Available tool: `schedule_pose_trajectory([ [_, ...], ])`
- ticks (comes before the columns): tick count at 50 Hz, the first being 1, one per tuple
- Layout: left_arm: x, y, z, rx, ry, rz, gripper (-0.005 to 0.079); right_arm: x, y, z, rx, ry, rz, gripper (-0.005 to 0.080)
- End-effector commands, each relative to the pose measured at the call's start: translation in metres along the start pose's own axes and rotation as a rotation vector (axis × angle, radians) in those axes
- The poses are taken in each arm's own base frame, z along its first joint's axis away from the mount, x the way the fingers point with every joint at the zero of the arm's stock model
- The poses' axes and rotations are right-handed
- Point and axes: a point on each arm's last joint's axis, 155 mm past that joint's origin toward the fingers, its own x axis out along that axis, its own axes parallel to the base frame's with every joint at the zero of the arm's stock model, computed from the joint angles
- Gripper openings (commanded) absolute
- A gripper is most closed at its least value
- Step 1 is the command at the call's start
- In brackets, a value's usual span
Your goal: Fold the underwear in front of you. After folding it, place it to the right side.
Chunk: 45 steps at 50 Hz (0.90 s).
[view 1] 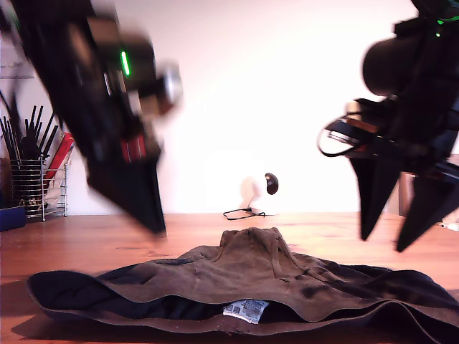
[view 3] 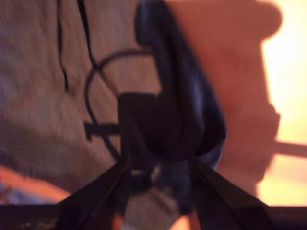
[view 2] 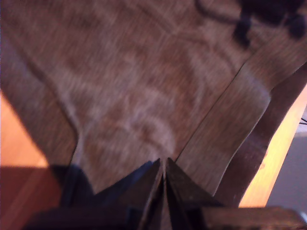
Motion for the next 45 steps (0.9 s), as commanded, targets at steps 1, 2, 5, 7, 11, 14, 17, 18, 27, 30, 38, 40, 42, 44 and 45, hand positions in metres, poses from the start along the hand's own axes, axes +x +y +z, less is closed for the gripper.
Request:
schedule_pose_trajectory([
  [1, 0.011, 0.002, -0.005, -0.007, 0.022, -0.010, -0.0021, 0.002, 0.000, -0.001, 0.004, 0.015, -0.002, 0.0341],
  [2, 0.013, 0.003, -0.006, -0.008, 0.025, -0.011, -0.0021, 0.002, 0.000, -0.003, 0.005, 0.020, -0.004, 0.0341],
  [5, 0.019, 0.005, -0.007, -0.012, 0.032, -0.013, -0.0021, 0.001, -0.002, -0.007, 0.008, 0.037, -0.012, 0.0353],
  [7, 0.022, 0.007, -0.008, -0.013, 0.034, -0.013, -0.0021, 0.001, -0.004, -0.009, 0.009, 0.043, -0.019, 0.0364],
  [11, 0.026, 0.009, -0.009, -0.014, 0.037, -0.011, -0.0021, 0.001, -0.004, -0.009, 0.006, 0.043, -0.022, 0.0373],
  [14, 0.027, 0.010, -0.007, -0.012, 0.031, -0.008, -0.0021, 0.001, -0.005, -0.010, -0.002, 0.048, -0.024, 0.0377],
  [17, 0.027, 0.011, -0.005, -0.008, 0.021, -0.005, -0.0021, 0.001, -0.006, -0.012, -0.002, 0.055, -0.033, 0.0393],
  [18, 0.027, 0.011, -0.003, -0.008, 0.016, -0.004, -0.0021, 0.001, -0.007, -0.012, -0.002, 0.056, -0.036, 0.0397],
  [27, 0.032, 0.015, -0.003, -0.011, 0.015, 0.000, -0.0021, 0.004, -0.012, -0.012, -0.011, 0.051, -0.056, 0.0409],
  [30, 0.035, 0.015, -0.006, -0.015, 0.024, -0.003, -0.0021, 0.005, -0.012, -0.010, -0.015, 0.041, -0.056, 0.0409],
  [38, 0.038, 0.016, -0.009, -0.025, 0.034, -0.006, -0.0021, 0.012, -0.019, -0.012, 0.002, 0.039, -0.057, 0.0409],
  [40, 0.039, 0.016, -0.009, -0.025, 0.034, -0.006, -0.0021, 0.013, -0.022, -0.014, 0.010, 0.042, -0.058, 0.0409],
  [42, 0.039, 0.016, -0.009, -0.025, 0.034, -0.006, -0.0021, 0.017, -0.026, -0.018, 0.021, 0.048, -0.060, 0.0409],
  [44, 0.039, 0.017, -0.009, -0.025, 0.034, -0.006, -0.0021, 0.019, -0.030, -0.022, 0.034, 0.057, -0.060, 0.0409],
  [45, 0.039, 0.017, -0.008, -0.025, 0.033, -0.006, -0.0021, 0.020, -0.032, -0.024, 0.038, 0.062, -0.061, 0.0409],
])
